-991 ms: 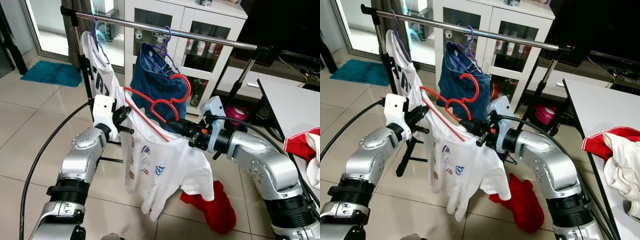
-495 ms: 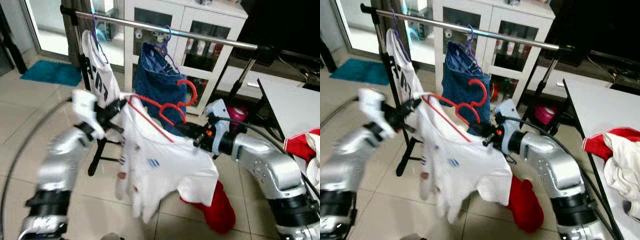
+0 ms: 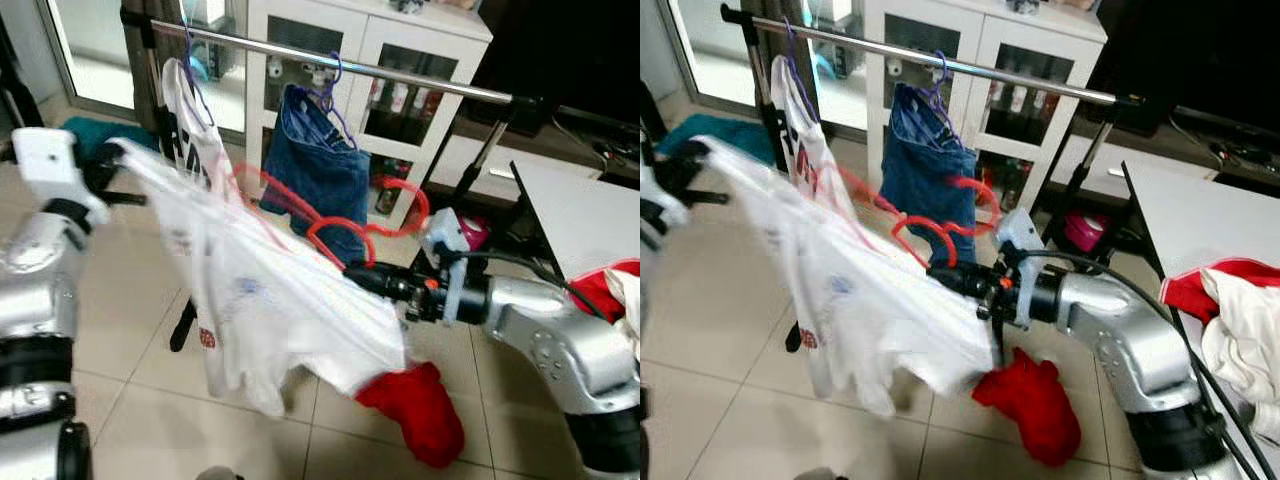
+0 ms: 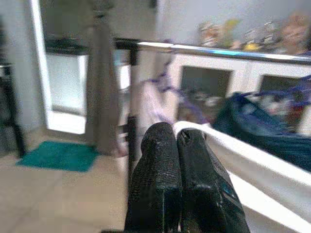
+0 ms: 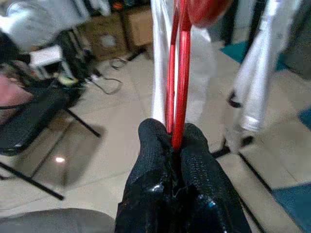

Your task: Hang hanger

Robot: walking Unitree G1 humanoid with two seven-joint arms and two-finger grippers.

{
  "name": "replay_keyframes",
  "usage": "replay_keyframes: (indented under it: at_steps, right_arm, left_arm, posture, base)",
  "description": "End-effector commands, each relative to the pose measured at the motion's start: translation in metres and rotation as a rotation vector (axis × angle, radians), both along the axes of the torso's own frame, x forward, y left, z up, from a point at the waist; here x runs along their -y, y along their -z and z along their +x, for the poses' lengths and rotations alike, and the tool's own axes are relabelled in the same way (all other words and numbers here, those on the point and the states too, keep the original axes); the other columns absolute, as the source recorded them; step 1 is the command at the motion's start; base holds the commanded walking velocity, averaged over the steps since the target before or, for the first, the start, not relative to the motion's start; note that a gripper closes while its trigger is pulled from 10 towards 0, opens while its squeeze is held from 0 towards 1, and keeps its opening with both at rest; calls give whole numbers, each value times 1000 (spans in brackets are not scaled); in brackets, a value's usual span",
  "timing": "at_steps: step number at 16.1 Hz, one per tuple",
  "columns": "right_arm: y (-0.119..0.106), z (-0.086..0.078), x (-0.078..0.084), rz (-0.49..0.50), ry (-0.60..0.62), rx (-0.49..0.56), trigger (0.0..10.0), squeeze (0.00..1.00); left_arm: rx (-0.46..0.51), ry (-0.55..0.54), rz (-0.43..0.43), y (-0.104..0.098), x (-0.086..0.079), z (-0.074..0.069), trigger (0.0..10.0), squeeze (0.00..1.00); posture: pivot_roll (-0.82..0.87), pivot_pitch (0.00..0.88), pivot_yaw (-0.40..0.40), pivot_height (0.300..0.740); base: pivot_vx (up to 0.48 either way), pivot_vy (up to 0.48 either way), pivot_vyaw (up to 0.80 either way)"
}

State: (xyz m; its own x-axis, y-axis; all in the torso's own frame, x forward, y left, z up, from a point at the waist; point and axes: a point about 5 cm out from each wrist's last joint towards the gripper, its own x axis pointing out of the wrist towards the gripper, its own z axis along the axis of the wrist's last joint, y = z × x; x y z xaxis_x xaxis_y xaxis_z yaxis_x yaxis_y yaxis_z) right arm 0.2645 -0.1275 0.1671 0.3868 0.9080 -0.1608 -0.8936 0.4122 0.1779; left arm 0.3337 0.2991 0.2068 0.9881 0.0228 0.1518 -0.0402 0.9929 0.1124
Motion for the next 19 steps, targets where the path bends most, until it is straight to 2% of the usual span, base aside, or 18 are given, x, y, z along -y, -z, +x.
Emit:
replay_keyframes:
  at_steps: [1,3,4,5,6,7,9,10,11,12,13,14,16,18,19]
  right_arm:
    - [-2,-3,12,16,15,-19,0,0]
    - [-7,-7,10,83,-22,-29,0,0]
    - [-7,-7,8,102,-16,-33,0,0]
    - [-5,0,4,104,59,-36,0,0]
    - [-4,5,2,101,116,-34,0,0]
    - [-1,21,-2,101,274,-23,0,0]
    - [0,35,-7,134,412,-21,0,0]
    - [-1,39,-10,158,465,-16,0,0]
    - [-1,39,-10,158,465,-16,0,0]
    - [-1,45,-10,201,539,-18,0,0]
    - [0,55,0,277,733,9,0,0]
    - [-1,58,5,325,804,29,0,0]
    - [2,59,4,248,793,91,0,0]
    - [9,61,9,214,871,83,0,0]
    - [13,61,10,152,879,104,0,0]
  left_arm:
    - [55,-65,15,-16,-9,3,0,0]
    - [-21,-72,29,-1,-9,12,0,0]
    - [-64,-47,26,9,-3,15,0,0]
    - [-86,110,2,19,24,18,0,0]
    - [-104,226,-3,25,42,18,0,0]
    - [-152,506,16,39,89,8,0,0]
    - [-180,731,0,48,131,-8,0,0]
    - [-183,813,-12,49,146,-16,0,0]
    - [-183,813,-12,49,146,-16,0,0]
    - [-182,891,-40,49,161,-23,0,0]
    - [-187,1002,-70,47,176,-34,0,0]
    - [-202,1027,-75,47,177,-39,0,0]
    - [-200,1007,-135,45,167,-45,0,0]
    - [-114,1009,-276,22,157,-48,0,0]
    - [-54,1006,-345,9,152,-48,0,0]
  posture:
    - [-66,0,-142,740]
    - [-70,0,-134,740]
    - [-74,0,-129,740]
    - [-74,0,-129,740]
    - [-74,0,-124,740]
    - [-77,0,-119,740]
    - [-80,0,-113,740]
    - [-80,0,-108,740]
    - [-80,0,-108,740]
    - [-78,0,-106,740]
    - [-61,0,-110,740]
    - [-54,0,-103,740]
    - [-61,0,-80,740]
    - [-61,0,-71,740]
    - [-54,0,-74,740]
  base:
    - [0,0,0]
    - [0,0,0]
    - [0,0,0]
    - [0,0,0]
    - [0,0,0]
    - [0,0,0]
    - [0,0,0]
    - [0,0,0]
    - [0,0,0]
    - [0,0,0]
    - [0,0,0]
    - [0,0,0]
    - [0,0,0]
    - [0,0,0]
    - [0,0,0]
